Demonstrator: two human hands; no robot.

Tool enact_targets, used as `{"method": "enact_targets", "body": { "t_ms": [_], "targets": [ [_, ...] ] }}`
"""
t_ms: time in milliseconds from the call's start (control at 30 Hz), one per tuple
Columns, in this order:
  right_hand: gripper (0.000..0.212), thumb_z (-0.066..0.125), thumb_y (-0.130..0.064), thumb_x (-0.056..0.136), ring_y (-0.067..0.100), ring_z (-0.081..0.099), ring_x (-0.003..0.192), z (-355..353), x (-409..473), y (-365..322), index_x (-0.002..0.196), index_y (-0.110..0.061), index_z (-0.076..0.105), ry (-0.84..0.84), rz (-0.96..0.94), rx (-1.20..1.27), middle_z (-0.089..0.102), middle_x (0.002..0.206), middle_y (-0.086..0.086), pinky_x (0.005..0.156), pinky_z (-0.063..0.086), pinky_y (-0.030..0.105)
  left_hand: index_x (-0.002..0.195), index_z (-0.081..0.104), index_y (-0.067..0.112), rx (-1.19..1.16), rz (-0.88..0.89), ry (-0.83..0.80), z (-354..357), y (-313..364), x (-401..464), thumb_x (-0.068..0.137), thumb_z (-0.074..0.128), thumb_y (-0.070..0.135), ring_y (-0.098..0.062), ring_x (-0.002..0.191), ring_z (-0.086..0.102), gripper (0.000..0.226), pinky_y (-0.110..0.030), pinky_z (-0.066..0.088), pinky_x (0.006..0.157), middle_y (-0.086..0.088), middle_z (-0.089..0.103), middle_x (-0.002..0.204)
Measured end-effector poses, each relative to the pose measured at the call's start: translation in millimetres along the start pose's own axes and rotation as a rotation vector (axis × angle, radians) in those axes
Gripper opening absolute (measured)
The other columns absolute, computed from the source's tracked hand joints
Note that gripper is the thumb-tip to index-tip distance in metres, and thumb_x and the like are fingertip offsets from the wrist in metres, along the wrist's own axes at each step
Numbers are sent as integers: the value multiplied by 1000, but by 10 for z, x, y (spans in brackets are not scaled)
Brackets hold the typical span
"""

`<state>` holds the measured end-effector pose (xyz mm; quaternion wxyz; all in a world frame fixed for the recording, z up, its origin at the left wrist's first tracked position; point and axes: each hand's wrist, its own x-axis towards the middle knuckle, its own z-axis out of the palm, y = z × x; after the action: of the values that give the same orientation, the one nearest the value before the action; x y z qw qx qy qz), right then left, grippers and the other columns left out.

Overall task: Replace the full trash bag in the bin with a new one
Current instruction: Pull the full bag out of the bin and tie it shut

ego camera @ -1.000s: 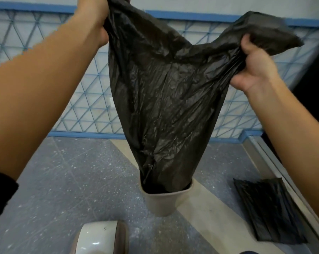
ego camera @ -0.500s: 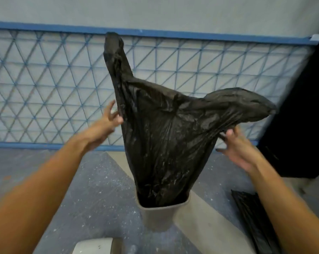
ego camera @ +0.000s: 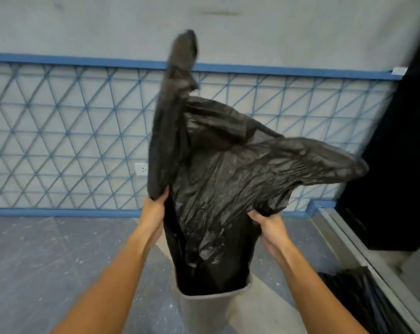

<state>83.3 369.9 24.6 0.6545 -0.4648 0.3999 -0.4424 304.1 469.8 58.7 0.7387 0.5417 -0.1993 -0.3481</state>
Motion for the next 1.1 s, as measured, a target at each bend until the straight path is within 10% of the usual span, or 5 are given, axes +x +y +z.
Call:
{"method": "enact_targets", "body": {
  "t_ms": [200, 633, 800, 900, 1100],
  "targets": [
    [36, 58, -2, 88, 20, 58, 105, 213, -140, -263, 122, -8, 52, 41, -63, 126, 58, 119, 5, 91, 48, 30, 124, 55, 4, -109, -16, 35, 29, 194, 1, 95, 51, 33, -24, 110, 59, 41, -38, 44, 101, -7, 63, 117],
    [17, 49, 1, 93, 8, 61, 80, 481, -249, -712, 96, -12, 59, -3, -144, 242, 63, 93, -3, 66, 55, 16, 126, 54, 8, -192, 28, -53, 300, 571, -89, 97, 46, 33, -18, 96, 65, 39, -40, 50, 94, -5, 64, 116],
    [32, 52, -2, 92, 12, 63, 92, 599, -205, -1176, 124, -6, 52, -25, -273, 339, 64, 102, -1, 87, 53, 25, 116, 56, 16, -111, 219, -317, 363, 1040, -42, 69, 64, 63, -10, 104, 65, 67, -28, 51, 95, 4, 66, 115],
    [38, 55, -3, 91, 20, 60, 108, 579, -110, -1203, 128, -7, 51, -10, -284, 275, 63, 111, 0, 95, 50, 34, 121, 59, 8, 116, 293, -344, 313, 1018, 23, 57, 87, 31, -15, 107, 65, 74, -34, 51, 97, 1, 68, 115],
    [21, 52, -3, 92, 11, 70, 87, 381, -26, -1131, 107, -12, 62, -50, -209, 361, 72, 97, -3, 84, 56, 31, 125, 53, 2, -37, 237, -64, 246, 881, 49, 86, 56, -7, -19, 98, 64, 40, -28, 53, 85, -7, 61, 117]
  ]
}}
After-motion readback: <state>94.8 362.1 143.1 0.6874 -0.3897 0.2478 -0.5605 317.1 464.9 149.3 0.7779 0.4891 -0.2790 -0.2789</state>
